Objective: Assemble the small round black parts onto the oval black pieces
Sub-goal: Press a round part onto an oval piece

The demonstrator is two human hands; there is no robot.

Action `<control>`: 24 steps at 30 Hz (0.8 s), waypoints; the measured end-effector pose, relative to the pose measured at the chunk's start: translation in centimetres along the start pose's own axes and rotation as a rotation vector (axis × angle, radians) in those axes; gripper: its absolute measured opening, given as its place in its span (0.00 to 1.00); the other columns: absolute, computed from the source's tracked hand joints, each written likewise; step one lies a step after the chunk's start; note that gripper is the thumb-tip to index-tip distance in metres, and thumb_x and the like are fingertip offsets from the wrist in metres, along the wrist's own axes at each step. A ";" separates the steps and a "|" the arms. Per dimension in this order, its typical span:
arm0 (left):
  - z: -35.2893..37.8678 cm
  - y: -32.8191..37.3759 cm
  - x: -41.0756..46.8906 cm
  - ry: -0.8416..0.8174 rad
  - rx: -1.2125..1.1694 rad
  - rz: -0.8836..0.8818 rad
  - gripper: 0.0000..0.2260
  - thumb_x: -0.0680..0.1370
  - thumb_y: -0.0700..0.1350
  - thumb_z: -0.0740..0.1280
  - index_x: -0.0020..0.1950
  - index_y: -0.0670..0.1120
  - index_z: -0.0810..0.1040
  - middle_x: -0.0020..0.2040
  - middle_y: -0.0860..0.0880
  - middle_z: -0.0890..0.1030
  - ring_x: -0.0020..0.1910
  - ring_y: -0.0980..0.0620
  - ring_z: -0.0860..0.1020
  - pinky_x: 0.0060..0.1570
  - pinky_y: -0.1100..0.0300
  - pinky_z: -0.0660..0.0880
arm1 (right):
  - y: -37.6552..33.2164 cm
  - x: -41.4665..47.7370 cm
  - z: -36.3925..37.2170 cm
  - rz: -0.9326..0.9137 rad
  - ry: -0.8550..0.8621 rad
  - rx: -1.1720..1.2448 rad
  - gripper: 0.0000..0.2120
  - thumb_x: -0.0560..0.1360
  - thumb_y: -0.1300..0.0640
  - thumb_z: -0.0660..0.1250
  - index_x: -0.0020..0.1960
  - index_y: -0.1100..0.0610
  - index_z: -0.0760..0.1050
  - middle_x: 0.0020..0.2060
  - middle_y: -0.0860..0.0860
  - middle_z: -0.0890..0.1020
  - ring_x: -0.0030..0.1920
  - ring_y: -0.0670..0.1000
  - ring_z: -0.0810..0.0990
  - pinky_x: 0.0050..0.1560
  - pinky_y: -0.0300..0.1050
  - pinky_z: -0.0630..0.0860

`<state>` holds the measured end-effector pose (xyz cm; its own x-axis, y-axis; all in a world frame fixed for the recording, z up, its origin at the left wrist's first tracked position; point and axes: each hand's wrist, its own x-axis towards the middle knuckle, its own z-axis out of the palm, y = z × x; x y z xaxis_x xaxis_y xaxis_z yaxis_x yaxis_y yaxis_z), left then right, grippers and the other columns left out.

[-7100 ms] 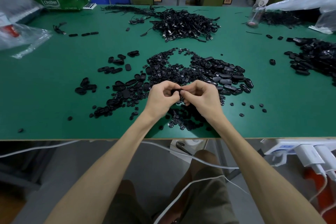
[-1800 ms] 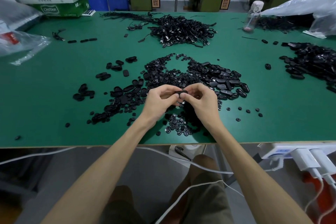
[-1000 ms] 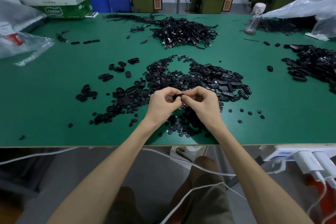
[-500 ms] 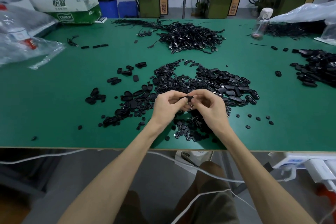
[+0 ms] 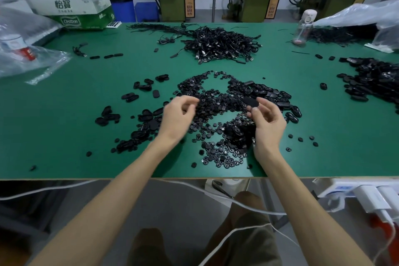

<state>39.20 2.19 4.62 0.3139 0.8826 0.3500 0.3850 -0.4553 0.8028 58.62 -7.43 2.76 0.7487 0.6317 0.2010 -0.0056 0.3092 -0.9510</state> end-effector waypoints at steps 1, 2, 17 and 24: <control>-1.2 -0.6 0.6 0.031 0.054 -0.021 0.12 0.83 0.36 0.64 0.64 0.45 0.81 0.60 0.47 0.82 0.53 0.55 0.80 0.49 0.74 0.75 | -0.1 0.0 0.1 0.015 0.021 0.003 0.17 0.80 0.69 0.66 0.67 0.57 0.78 0.56 0.55 0.85 0.56 0.47 0.85 0.63 0.44 0.80; -2.4 -1.4 1.3 0.067 0.122 -0.048 0.13 0.83 0.34 0.63 0.65 0.44 0.80 0.62 0.46 0.81 0.52 0.54 0.79 0.48 0.73 0.75 | -0.2 -0.1 0.2 0.028 0.020 0.003 0.22 0.80 0.68 0.67 0.73 0.56 0.74 0.64 0.52 0.82 0.63 0.45 0.82 0.68 0.44 0.76; -11.7 -9.9 1.8 0.052 0.973 -0.430 0.08 0.83 0.32 0.59 0.60 0.31 0.73 0.64 0.28 0.72 0.65 0.30 0.70 0.67 0.38 0.66 | 0.0 -1.0 2.1 -0.210 -0.591 -0.892 0.28 0.81 0.48 0.70 0.79 0.51 0.68 0.80 0.48 0.66 0.81 0.49 0.58 0.81 0.51 0.54; -11.4 -10.0 1.8 0.122 0.944 -0.169 0.14 0.79 0.26 0.60 0.62 0.33 0.78 0.56 0.32 0.79 0.58 0.33 0.75 0.60 0.41 0.71 | 0.7 -1.1 2.2 -0.267 -0.600 -1.062 0.23 0.82 0.46 0.67 0.73 0.56 0.74 0.71 0.51 0.76 0.74 0.52 0.66 0.74 0.49 0.63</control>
<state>25.98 9.70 2.72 0.1186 0.9268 0.3565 0.9725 -0.1809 0.1469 56.34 -6.35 2.41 0.2221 0.9484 0.2264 0.8465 -0.0724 -0.5274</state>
